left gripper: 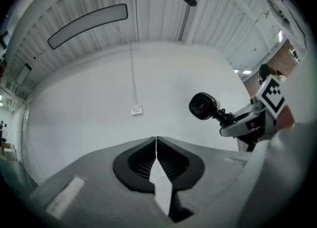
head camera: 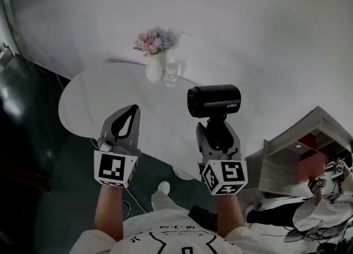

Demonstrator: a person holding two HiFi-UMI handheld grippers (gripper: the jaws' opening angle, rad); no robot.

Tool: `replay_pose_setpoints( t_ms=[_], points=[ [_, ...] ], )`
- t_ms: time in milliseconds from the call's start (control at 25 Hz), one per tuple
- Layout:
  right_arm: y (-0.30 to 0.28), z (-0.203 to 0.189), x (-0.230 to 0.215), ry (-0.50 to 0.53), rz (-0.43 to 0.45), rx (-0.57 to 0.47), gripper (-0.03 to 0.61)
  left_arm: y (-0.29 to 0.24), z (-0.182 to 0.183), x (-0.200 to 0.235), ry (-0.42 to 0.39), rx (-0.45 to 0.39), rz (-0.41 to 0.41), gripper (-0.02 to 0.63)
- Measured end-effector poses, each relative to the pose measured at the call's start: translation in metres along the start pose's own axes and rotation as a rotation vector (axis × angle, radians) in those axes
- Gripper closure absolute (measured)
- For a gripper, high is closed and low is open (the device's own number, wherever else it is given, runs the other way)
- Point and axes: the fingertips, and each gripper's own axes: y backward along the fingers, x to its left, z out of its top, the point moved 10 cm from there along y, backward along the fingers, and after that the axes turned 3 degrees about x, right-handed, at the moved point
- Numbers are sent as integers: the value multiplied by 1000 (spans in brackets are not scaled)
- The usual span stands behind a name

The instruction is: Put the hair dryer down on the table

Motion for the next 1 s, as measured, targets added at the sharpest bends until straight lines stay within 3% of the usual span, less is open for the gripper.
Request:
replay_pose_setpoints(
  t_ms=[440,1000],
  points=[
    [-121,-3,-28,-46,-50,60,319,-116,-33,62,13,26,-45,594],
    [-182,-45,-46,-146,-128,270,319,-167,-75,81,50,102,-101,594]
  ],
)
